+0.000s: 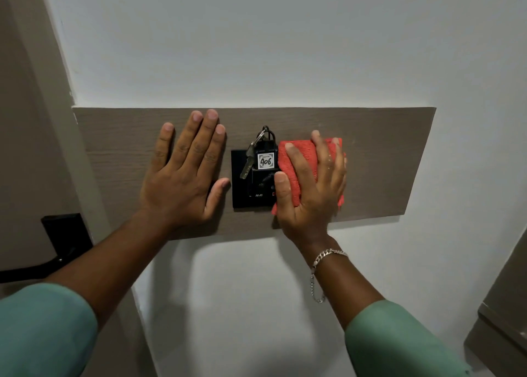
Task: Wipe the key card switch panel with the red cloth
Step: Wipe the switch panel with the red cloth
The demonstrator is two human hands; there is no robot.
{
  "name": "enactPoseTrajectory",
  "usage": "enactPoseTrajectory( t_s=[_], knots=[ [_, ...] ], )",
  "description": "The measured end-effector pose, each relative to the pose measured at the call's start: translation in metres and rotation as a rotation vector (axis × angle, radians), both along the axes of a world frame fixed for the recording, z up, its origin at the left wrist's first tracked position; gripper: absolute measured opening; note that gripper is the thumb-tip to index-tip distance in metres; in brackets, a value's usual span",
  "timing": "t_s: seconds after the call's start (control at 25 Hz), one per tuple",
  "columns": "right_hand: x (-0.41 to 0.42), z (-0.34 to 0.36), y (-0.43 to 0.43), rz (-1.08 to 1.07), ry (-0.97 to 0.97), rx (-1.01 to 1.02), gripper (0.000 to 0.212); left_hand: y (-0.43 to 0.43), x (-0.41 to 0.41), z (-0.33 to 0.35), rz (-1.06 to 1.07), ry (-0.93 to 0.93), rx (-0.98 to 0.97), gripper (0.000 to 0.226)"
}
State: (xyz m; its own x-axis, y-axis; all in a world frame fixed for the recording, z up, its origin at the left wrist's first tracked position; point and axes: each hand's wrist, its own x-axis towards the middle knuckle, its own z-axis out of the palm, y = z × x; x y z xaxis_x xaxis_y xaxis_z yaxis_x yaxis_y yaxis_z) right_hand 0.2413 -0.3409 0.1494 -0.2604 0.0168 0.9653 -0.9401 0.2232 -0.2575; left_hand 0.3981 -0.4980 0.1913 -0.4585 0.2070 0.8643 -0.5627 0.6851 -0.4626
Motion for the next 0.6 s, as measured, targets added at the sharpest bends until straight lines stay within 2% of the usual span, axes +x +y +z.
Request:
enactPoseTrajectory(
  t_s=[0.08, 0.16, 0.36, 0.44, 0.52, 0.6],
  knots=[
    [-0.011, -0.002, 0.009, -0.025, 0.179, 0.12, 0.047, 0.0, 0.0, -0.001, 0.007, 0.0, -0.005, 0.078],
    [-0.02, -0.015, 0.02, -0.031, 0.172, 0.155, 0.049, -0.001, -0.001, -0.001, 0.011, 0.01, -0.016, 0.078],
    [0.041, -0.04, -0.036, -0.018, -0.459, -0.323, 0.059, -0.001, -0.001, -0.001, 0.001, 0.017, -0.017, 0.079],
    [0.059, -0.04, -0.053, 0.044, -0.586, -0.396, 0.062, -0.001, -0.001, -0.001, -0.005, 0.01, -0.014, 0.079],
    [0.059, -0.051, -0.051, 0.04, -0.544, -0.305, 0.064, -0.001, -0.001, 0.0, -0.007, 0.01, -0.011, 0.078],
    [0.051, -0.064, -0.037, 0.003, -0.394, -0.165, 0.063, -0.001, 0.0, -0.001, -0.009, 0.012, -0.014, 0.078]
  ],
)
